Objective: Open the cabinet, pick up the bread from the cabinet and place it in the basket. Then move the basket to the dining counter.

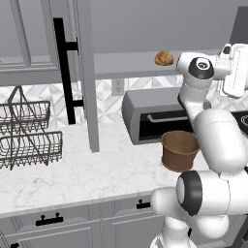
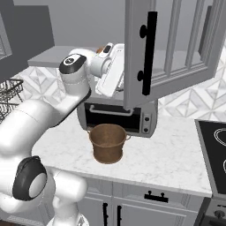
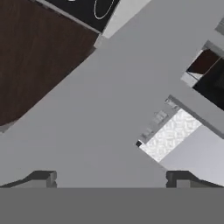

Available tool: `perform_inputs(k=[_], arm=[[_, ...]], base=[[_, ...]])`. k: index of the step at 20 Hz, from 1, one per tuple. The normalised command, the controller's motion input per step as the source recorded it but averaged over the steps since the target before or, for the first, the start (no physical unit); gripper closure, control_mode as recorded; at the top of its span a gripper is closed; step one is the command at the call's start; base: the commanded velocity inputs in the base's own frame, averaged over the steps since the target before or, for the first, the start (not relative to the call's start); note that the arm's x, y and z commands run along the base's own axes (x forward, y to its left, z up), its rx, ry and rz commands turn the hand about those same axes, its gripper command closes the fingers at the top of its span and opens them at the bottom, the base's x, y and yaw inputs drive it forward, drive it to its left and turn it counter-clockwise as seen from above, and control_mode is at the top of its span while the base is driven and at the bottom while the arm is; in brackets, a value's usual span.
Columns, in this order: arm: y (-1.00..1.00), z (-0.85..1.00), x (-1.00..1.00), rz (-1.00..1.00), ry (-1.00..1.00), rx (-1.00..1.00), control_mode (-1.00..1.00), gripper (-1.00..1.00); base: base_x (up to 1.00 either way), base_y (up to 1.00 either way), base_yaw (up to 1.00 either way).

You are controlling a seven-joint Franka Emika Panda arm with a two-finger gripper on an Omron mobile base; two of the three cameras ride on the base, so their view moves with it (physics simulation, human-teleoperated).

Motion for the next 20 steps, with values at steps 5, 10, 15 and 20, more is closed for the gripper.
perform_inputs(k=[5,10,15,20], arm=[[-1.0,0.11,-0.74,-0.16,0.05,0.07,-1.0,-1.0],[-1.0,0.14,-0.97,0.02,-0.08,0.26,-1.0,-1.0],[-1.0,0.0,-0.11,0.36,-0.17,0.24,-1.0,-1.0],[-0.55,0.0,0.0,0.17,-0.05,0.07,-1.0,-1.0]], base=[[0.0,0.0,0.0],[0.0,0.0,0.0],[0.0,0.0,0.0],[0.0,0.0,0.0]])
